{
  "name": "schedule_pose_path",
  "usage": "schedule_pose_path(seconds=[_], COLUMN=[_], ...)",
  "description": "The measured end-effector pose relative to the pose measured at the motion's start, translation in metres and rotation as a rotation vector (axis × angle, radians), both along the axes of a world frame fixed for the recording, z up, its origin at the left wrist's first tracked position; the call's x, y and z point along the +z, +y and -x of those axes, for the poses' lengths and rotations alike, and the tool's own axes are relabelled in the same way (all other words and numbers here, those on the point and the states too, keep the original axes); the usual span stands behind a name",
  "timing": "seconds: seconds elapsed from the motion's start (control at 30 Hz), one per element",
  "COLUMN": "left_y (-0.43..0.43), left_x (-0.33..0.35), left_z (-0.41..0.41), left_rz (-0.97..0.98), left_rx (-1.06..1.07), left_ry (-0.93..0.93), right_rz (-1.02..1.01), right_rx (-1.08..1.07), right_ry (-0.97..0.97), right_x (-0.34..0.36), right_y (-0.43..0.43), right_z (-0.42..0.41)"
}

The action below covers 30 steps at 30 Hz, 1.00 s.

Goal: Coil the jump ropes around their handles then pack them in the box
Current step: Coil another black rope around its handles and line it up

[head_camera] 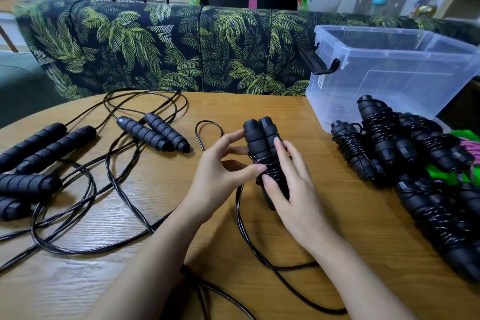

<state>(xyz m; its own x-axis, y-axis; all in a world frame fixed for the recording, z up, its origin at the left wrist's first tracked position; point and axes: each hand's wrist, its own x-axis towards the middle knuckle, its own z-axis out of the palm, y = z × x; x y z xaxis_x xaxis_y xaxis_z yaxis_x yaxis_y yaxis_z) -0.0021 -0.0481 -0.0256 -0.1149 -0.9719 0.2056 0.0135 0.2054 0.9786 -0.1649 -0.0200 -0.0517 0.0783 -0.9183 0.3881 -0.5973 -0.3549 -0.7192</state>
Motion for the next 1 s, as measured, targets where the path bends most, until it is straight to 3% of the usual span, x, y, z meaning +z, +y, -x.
schedule_pose_path(seconds=[0.2, 0.6, 1.0], left_y=[0.0014, 0.0025, 0.0009], left_x=[0.0021, 0.0025, 0.0049], left_z=[0.0004, 0.0025, -0.0012], left_rz=[0.018, 0.018, 0.075], left_rx=[-0.045, -0.101, -0.093], left_ry=[-0.001, 0.041, 0.1], right_rz=[-0.026, 0.059, 0.029], right_rx=[0.009, -0.062, 0.091], right_ry=[0.062, 0.002, -0.362], right_x=[0.0011, 0.0023, 0.0095], right_y=[0.0019, -0.0005, 0.0035], right_z=[0.0032, 0.0029, 0.0029])
